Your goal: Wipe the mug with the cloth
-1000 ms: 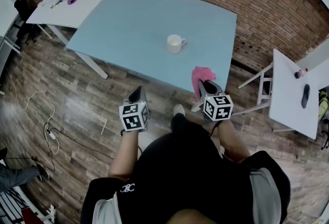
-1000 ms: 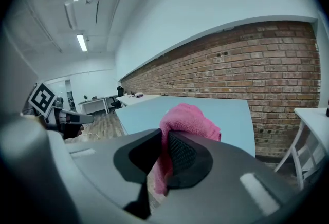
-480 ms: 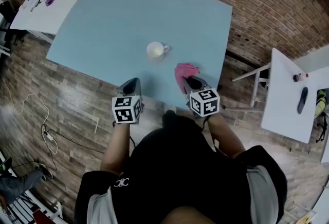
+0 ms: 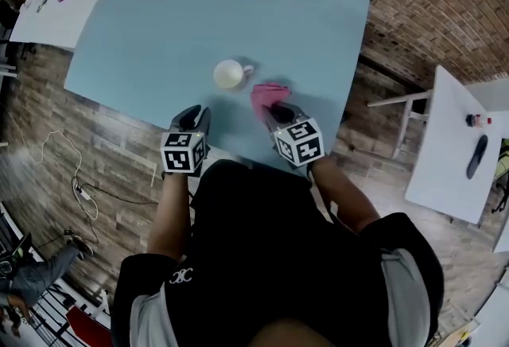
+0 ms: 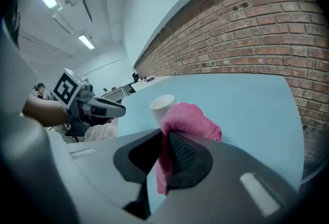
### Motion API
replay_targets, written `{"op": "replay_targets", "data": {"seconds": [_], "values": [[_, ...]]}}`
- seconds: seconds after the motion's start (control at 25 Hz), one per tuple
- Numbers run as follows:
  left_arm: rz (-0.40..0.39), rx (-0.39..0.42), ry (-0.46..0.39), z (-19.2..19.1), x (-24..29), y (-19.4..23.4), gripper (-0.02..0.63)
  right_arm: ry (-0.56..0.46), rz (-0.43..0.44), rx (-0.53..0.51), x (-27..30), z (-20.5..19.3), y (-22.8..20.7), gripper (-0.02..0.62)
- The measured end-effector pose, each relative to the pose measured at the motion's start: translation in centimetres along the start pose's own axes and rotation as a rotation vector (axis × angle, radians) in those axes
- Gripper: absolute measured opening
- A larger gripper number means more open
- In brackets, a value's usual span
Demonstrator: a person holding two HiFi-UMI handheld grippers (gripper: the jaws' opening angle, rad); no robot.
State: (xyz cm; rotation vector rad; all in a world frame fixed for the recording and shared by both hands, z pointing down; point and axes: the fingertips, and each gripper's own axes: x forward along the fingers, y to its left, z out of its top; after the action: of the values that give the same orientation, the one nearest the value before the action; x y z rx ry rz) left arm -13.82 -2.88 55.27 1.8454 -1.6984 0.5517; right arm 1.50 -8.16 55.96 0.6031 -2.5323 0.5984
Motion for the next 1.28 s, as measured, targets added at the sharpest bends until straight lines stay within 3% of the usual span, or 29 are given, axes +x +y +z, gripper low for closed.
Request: {"op": "replay_targets", "data": {"seconds": [0.16,0.24,0.28,0.48,0.6,0.88,1.28], "values": [[-0.134,0.073,0.035,0.7,2.1,-0.1,0.235,0.012,-0.011,0.021,1.0,0.4,-0.5,0.037],[-0.196,0.142,0.062,0.9,3.5,0.2,0.348,0.012,-0.027,0.031,1.4,0.7,-0.8,0.037],[-0.220,0.189,0.079,1.0,4.2,0.5,0.370,0.010,-0.039,0.037,1.7,1.0,-0.9,0.037],[-0.363,0.471,0.191,0.3,7.3,0.7,0.402,-0.015,-0.105,0.069,2.6,2.9,-1.5,0.037],[-0.446,0.558,0.207,1.0,8.6,-0.7,0.403,-0.021,-0.136,0.053,2.5,4.2,-1.8,0.037],[-0.548,0.572,0.162,1.6,9.9,-3.7,0.439,-0.011,-0.189,0.004,2.8,6.6,-1.8,0.037],[-0.502,0.530,0.093,2.4,11.3,-4.6,0.449,0.111,-0.250,-0.118,4.5,7.8,-2.8,0.037]]}}
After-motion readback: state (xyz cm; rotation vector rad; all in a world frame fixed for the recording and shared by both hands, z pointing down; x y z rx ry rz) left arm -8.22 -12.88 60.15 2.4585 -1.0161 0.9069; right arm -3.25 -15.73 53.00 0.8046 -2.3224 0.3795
